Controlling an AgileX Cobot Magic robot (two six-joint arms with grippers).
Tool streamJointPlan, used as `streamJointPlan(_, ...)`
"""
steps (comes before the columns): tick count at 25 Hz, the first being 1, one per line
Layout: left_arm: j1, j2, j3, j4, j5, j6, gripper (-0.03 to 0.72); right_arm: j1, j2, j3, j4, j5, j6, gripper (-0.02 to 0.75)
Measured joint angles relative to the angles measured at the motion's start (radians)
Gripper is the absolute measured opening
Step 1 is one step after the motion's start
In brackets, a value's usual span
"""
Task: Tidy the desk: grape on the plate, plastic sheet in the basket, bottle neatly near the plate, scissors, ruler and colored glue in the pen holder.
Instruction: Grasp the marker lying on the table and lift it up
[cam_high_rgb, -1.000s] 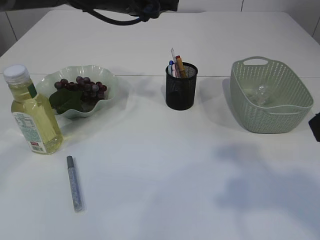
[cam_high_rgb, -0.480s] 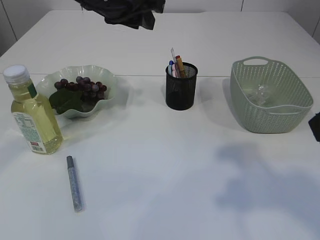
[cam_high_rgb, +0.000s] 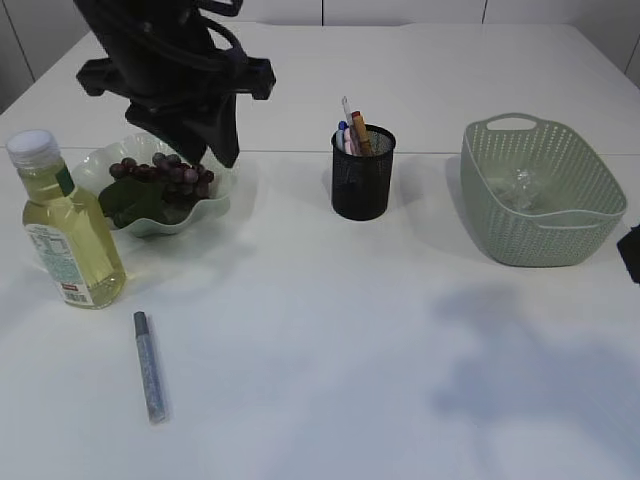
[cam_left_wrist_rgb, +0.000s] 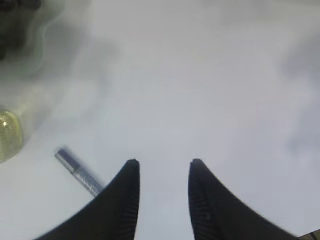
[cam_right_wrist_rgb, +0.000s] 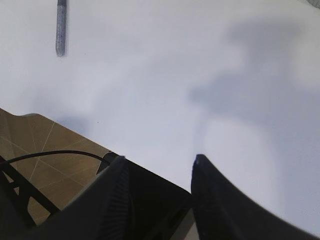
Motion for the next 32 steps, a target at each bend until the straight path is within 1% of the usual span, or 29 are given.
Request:
streamJointPlan(2,0.0,0.0,0.0,0.011,0.029,-0.02,0.246,0.0,0.0,0.0,0.0,0.0,0.0,0.342)
streamJointPlan(9,0.0,-0.002,0.0,0.003,0.041,-0.07,0.246,0.0,0.0,0.0,0.022,0.0,0.0,0.342)
streamJointPlan(12,0.0,-0.003,0.009,0.003,0.041,-0.109,0.246,0.0,0.0,0.0,0.022,0.0,0.004,0.342)
streamJointPlan(15,0.0,-0.008,0.077,0.003,0.041,-0.168,0.246,0.0,0.0,0.0,0.022,0.0,0.015,0.342)
streamJointPlan(21,0.0,-0.008,0.258,0.003,0.038,-0.258,0.246,0.0,-0.006,0.0,0.023,0.0,0.063,0.342)
streamJointPlan(23,0.0,-0.009,0.296,0.029,0.036,-0.297,0.248,0.0,-0.011,0.0,0.023,0.0,0.07,0.342)
streamJointPlan(25,0.0,-0.009,0.327,0.054,0.034,-0.342,0.248,0.0,-0.012,0.0,0.023,0.0,0.081,0.342)
streamJointPlan(32,0.0,-0.011,0.38,0.142,0.021,-0.53,0.248,0.0,-0.027,0.0,0.023,0.0,0.084,0.342)
